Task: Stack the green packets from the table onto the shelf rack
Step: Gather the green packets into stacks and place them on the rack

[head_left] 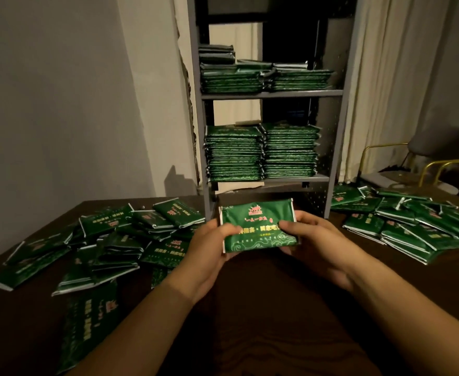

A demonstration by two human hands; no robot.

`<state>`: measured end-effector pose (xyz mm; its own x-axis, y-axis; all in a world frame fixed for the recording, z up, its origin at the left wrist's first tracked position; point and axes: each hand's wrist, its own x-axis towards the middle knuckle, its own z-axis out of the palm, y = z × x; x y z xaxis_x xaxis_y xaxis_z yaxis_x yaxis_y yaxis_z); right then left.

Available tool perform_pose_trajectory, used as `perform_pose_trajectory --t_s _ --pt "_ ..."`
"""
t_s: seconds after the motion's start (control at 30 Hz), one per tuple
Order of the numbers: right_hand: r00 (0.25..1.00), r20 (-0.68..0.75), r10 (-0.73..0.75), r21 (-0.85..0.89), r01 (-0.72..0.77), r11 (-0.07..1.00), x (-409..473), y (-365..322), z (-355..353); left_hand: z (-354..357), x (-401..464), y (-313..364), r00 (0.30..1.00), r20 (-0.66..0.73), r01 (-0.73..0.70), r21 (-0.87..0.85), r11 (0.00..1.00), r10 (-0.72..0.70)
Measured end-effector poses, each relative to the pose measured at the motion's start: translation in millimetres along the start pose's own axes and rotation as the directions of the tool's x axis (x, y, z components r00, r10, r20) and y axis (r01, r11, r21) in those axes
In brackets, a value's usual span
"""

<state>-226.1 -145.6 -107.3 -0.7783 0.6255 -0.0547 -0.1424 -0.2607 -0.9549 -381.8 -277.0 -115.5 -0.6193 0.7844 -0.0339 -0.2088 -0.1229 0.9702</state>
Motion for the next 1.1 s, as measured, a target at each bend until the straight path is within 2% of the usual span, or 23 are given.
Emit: perform_pose_trajectory --t_s 0.1,0.2,0.33,0.4,0.43,0.47,0.5,0.53,0.57,0.6,0.63,0.7,0.83,0.97,1.1 --pt "0.999 0.041 -0.004 0.049 0.002 0.999 -7.3 -18.2 10.6 6.8 -6.1 21.9 1.0 0.012 -0.014 -0.046 0.999 0.015" --pt "0.999 0.042 -0.022 0.086 0.018 0.996 -17.2 -33.4 15.9 16.7 -13.2 38.1 0.997 0.017 -0.071 0.048 0.996 0.071" --pt "0.998 0.03 -0.064 -0.032 0.065 0.997 -35.1 -57.9 17.6 31.5 -24.5 61.7 0.985 0.02 -0.174 0.124 0.977 0.173" --pt "0.986 -0.066 -0.15 -0.144 0.139 0.98 -39.3 -65.7 15.8 34.6 -27.0 71.4 0.984 -0.008 -0.177 0.153 0.972 0.18" --pt "0.955 -0.13 -0.265 -0.282 0.221 0.934 -42.8 -72.1 13.3 37.3 -28.1 79.3 0.983 -0.02 -0.179 0.171 0.969 0.185" --pt "0.893 -0.152 -0.424 -0.491 0.304 0.816 -44.6 -73.4 8.8 37.7 -28.5 83.4 0.984 -0.034 -0.165 0.184 0.969 0.175" --pt "0.791 -0.079 -0.607 -0.726 0.372 0.579 -48.2 -76.2 4.4 38.3 -28.7 87.4 0.986 -0.042 -0.152 0.19 0.97 0.163" --pt "0.684 0.101 -0.723 -0.884 0.394 0.25 -52.6 -81.9 -0.8 40.7 -30.8 93.8 0.988 -0.042 -0.141 0.186 0.972 0.151" --pt "0.619 0.297 -0.727 -0.92 0.389 -0.045 -55.6 -86.0 -5.4 42.8 -32.7 99.4 0.989 -0.037 -0.131 0.179 0.975 0.14" --pt "0.601 0.439 -0.668 -0.892 0.381 -0.244 -58.1 -90.5 -6.9 45.3 -35.0 104.9 0.991 -0.029 -0.123 0.161 0.979 0.129" --pt "0.598 0.517 -0.613 -0.856 0.38 -0.351 -61.5 -94.0 -6.1 47.9 -35.3 109.2 0.993 -0.009 -0.115 0.144 0.983 0.118" --pt "0.56 0.584 -0.588 -0.812 0.406 -0.42 -62.7 -101.6 -3.8 52.8 -37.2 121.1 0.995 0.023 -0.103 0.122 0.987 0.101" --pt "0.4 0.645 -0.651 -0.755 0.466 -0.461 -58.2 -126.4 3.1 58.7 -31.1 148.7 0.996 0.061 -0.076 0.081 0.994 0.071" --pt "0.35 0.677 -0.647 -0.718 0.509 -0.475 -50.2 -151.8 12.7 60.0 -18.6 179.5 0.994 0.103 -0.054 0.092 0.994 0.044" --pt "0.255 0.666 -0.701 -0.704 0.525 -0.478 -37.8 -172.8 16.7 68.3 -5.3 203.0 0.989 0.143 -0.033 0.073 0.997 0.022"
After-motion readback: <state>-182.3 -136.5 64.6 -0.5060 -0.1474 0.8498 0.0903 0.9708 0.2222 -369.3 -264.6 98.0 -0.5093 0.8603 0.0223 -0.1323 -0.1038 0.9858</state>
